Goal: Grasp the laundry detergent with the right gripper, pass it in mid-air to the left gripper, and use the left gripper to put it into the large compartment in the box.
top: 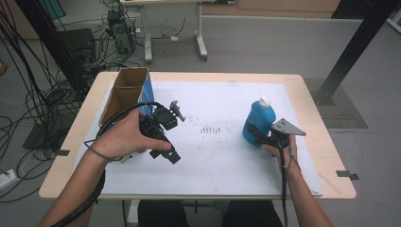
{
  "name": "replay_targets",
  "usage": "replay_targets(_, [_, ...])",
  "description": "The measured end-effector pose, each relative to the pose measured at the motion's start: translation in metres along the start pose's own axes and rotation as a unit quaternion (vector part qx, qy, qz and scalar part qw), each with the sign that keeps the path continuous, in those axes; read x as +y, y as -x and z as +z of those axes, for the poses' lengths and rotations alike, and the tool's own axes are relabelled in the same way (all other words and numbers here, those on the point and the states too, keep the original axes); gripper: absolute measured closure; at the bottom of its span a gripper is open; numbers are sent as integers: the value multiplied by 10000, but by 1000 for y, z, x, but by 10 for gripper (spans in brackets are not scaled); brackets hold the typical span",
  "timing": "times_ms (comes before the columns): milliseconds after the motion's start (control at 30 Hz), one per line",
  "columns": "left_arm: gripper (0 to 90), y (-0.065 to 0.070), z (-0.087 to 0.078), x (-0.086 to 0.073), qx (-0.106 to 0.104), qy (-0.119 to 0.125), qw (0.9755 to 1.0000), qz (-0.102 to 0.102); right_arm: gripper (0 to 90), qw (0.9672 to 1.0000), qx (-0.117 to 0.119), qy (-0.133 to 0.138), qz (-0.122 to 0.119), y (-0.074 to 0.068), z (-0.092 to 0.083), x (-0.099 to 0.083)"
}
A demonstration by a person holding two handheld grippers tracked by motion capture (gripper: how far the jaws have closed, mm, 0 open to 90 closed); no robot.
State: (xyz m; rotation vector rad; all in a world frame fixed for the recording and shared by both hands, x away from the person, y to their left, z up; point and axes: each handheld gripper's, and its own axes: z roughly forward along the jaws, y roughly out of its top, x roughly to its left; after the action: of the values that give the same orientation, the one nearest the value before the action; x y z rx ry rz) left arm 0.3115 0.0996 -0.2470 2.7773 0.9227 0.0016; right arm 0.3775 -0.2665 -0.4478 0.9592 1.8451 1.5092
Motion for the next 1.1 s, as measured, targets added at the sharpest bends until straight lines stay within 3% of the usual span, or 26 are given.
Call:
replay_targets(500, [87,2,-8,4,97,-13,9999,36,425,10000,35,-16,7,1,0,0])
replay_targets(1100, [88,4,-8,8,62,-15,9999,97,425,10000,39,-12,15,1,0,0])
